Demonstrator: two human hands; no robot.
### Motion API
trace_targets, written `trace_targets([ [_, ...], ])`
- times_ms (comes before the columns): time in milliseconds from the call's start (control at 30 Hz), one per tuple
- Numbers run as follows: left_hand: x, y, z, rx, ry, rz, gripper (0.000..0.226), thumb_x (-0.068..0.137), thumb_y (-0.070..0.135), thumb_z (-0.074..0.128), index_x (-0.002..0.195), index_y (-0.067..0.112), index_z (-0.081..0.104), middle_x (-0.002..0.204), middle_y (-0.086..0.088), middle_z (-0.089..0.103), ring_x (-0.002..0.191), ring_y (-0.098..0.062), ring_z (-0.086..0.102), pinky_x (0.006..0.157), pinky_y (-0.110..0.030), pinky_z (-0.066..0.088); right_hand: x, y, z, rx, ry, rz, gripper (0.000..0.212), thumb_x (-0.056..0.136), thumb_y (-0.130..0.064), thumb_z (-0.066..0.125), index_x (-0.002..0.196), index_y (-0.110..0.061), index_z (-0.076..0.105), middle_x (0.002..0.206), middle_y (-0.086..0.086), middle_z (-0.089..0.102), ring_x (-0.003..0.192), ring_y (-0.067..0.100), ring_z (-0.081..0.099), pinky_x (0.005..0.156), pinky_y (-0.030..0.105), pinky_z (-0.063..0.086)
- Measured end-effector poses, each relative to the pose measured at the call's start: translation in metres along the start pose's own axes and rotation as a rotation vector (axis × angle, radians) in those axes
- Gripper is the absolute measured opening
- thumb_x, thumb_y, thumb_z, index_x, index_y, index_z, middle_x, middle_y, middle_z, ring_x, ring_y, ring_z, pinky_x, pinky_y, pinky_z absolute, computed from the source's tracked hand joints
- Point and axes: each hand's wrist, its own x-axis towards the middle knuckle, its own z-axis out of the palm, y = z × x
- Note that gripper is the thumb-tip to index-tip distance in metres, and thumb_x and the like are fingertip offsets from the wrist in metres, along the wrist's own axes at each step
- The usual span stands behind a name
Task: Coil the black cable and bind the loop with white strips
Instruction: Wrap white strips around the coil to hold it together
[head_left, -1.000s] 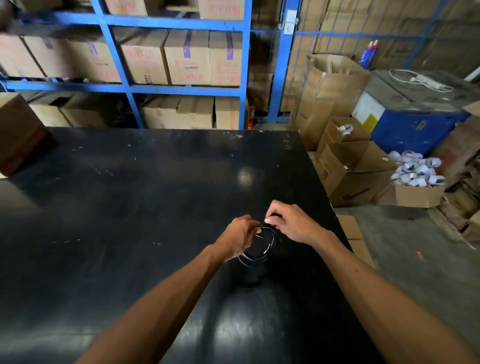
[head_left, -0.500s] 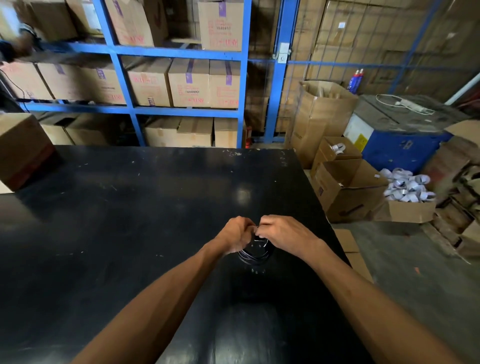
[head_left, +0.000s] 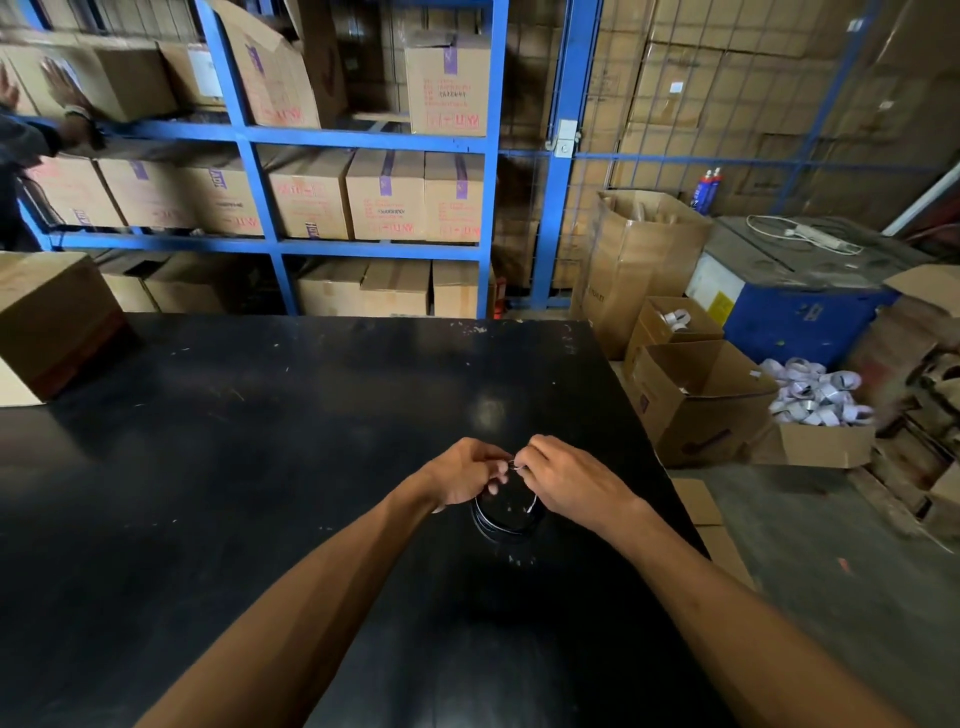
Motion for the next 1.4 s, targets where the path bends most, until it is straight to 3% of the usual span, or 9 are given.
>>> trace_targets([
  [133, -0.003, 0.001, 0.003, 0.076, 0.057, 0.105, 0.032, 0.098, -0.004, 0.044, 0.115, 0.005, 0.07, 0.081, -0.004, 0.054, 0.069, -0.013, 0.049, 0.064, -0.023, 0.042, 0.003, 0.003, 0.003, 0.209, 0.096, 0.173, 0.015, 0.103, -0.01, 0.052, 0.112, -0.007, 0.064, 0.112, 0.007, 0.062, 0.099, 0.02, 0.062, 0.081, 0.025, 0.048],
  [300, -0.008, -0.002, 0.001, 0.719, 0.115, 0.386, 0.038, 0.089, -0.006, 0.046, 0.118, 0.009, 0.065, 0.093, -0.01, 0.05, 0.077, -0.025, 0.053, 0.069, -0.035, 0.047, 0.006, 0.01, 0.009, 0.501, -0.017, 0.37, 0.009, 0.101, -0.017, 0.06, 0.096, -0.024, 0.058, 0.096, -0.007, 0.06, 0.081, 0.006, 0.061, 0.061, 0.015, 0.042],
  [467, -0.008, -0.004, 0.007, 0.64, 0.135, 0.471, 0.042, 0.085, -0.01, 0.047, 0.117, 0.008, 0.067, 0.093, -0.005, 0.051, 0.077, -0.017, 0.054, 0.073, -0.029, 0.048, 0.006, 0.019, 0.007, 0.597, -0.067, 0.489, 0.012, 0.099, -0.015, 0.058, 0.098, -0.026, 0.054, 0.088, -0.011, 0.06, 0.079, 0.007, 0.061, 0.058, 0.019, 0.044],
  [600, -0.003, -0.005, 0.014, 0.383, 0.092, 0.297, 0.032, 0.093, -0.006, 0.047, 0.108, 0.008, 0.071, 0.081, 0.008, 0.057, 0.071, -0.012, 0.055, 0.07, -0.03, 0.047, 0.005, 0.023, 0.006, 0.716, -0.12, 0.555, 0.023, 0.099, -0.012, 0.056, 0.111, -0.027, 0.045, 0.09, -0.007, 0.064, 0.086, 0.013, 0.063, 0.066, 0.024, 0.047],
  [767, 0.0, -0.001, 0.017, 0.318, 0.152, 0.103, 0.031, 0.096, 0.007, 0.048, 0.11, 0.017, 0.073, 0.075, 0.012, 0.061, 0.068, -0.007, 0.056, 0.059, -0.013, 0.04, 0.004, 0.02, 0.012, 0.771, -0.036, 0.782, 0.056, 0.099, -0.042, 0.061, 0.148, -0.024, 0.038, 0.108, -0.004, 0.066, 0.099, 0.014, 0.062, 0.083, 0.028, 0.043],
  [867, 0.007, 0.003, 0.02, 0.303, 0.241, 0.061, 0.03, 0.095, 0.008, 0.048, 0.11, 0.016, 0.073, 0.075, 0.004, 0.064, 0.064, -0.009, 0.056, 0.051, -0.011, 0.038, 0.008, 0.007, 0.017, 0.671, -0.055, 0.902, 0.055, 0.081, -0.08, 0.054, 0.093, -0.028, 0.065, 0.084, -0.006, 0.068, 0.075, 0.011, 0.064, 0.067, 0.034, 0.05],
  [933, 0.012, 0.004, 0.024, 0.287, 0.258, 0.048, 0.032, 0.094, 0.005, 0.048, 0.109, 0.014, 0.074, 0.081, 0.0, 0.068, 0.069, -0.012, 0.059, 0.053, -0.012, 0.04, 0.011, 0.0, 0.019, 0.658, -0.164, 0.938, 0.065, 0.069, -0.087, 0.055, 0.06, -0.023, 0.06, 0.06, -0.005, 0.065, 0.056, 0.014, 0.066, 0.062, 0.037, 0.056],
  [1067, 0.018, -0.001, 0.027, -0.006, 0.306, -0.062, 0.029, 0.099, 0.007, 0.05, 0.12, 0.011, 0.069, 0.068, -0.003, 0.061, 0.057, -0.013, 0.059, 0.063, -0.027, 0.055, 0.012, 0.006, 0.021, 0.822, -0.158, 1.06, 0.036, 0.074, -0.043, 0.088, 0.076, -0.013, 0.069, 0.069, 0.005, 0.075, 0.052, 0.013, 0.074, 0.052, 0.029, 0.064],
  [1400, 0.01, -0.009, 0.009, -0.664, 0.315, -0.169, 0.031, 0.098, -0.01, 0.045, 0.127, -0.012, 0.058, 0.074, -0.014, 0.056, 0.059, -0.019, 0.052, 0.05, -0.024, 0.054, -0.001, 0.018, 0.025, 1.515, 0.016, 1.125, 0.008, 0.091, -0.005, 0.076, 0.098, -0.002, 0.074, 0.073, 0.013, 0.08, 0.07, 0.02, 0.08, 0.056, 0.026, 0.063],
])
